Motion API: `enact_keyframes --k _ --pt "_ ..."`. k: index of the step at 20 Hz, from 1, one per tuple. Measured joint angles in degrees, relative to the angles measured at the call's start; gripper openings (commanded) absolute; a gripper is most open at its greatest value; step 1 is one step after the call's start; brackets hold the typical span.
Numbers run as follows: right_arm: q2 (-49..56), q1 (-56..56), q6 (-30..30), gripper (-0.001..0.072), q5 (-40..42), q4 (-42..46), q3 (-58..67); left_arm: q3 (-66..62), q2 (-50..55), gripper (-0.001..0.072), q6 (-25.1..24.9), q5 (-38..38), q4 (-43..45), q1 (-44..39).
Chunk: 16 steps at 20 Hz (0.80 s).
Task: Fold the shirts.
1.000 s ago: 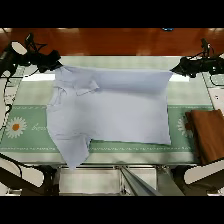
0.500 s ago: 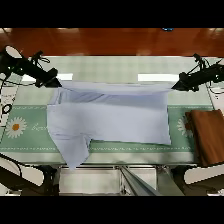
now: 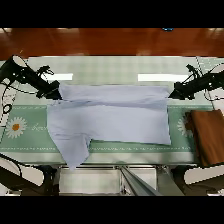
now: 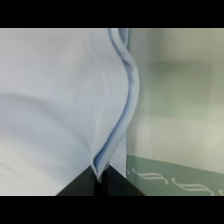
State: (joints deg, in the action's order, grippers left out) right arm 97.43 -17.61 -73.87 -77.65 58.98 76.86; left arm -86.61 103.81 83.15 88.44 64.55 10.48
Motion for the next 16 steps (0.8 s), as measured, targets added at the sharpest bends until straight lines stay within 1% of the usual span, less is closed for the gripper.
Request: enact_keyframes --k 4,5,6,7,12,14,16 --pt "0.0 0.07 0.07 0.0025 0.15 0.11 -0.24 0.26 0.0 0.002 -0.22 1.03 0.48 0.7" --pt "0.0 0.09 0.07 0.0096 0.15 0.04 -0.26 0.28 0.0 0.0072 -0.24 1.31 0.72 0.92" --pt "0.0 0.2 -0.07 0.0346 0.13 0.04 -0.31 0.28 0.0 0.0317 -0.26 1.44 0.87 1.14" --pt "0.0 0.37 -0.15 0.0416 0.15 0.13 -0.31 0.28 0.0 0.0507 -0.26 1.64 1.16 1.25" --pt "-2.03 -1.2 -3.5 0.0416 -1.03 0.17 -0.24 0.48 -2.38 0.0508 0.04 4.37 1.31 1.68" --pt "-5.53 -4.04 -4.31 0.0416 -1.77 0.35 -1.29 2.01 -6.54 0.0508 0.02 3.43 2.14 2.62" --pt "-10.75 -7.48 -4.85 0.0416 -1.09 0.35 -5.25 6.95 -12.72 0.0507 0.04 1.11 4.37 5.09"
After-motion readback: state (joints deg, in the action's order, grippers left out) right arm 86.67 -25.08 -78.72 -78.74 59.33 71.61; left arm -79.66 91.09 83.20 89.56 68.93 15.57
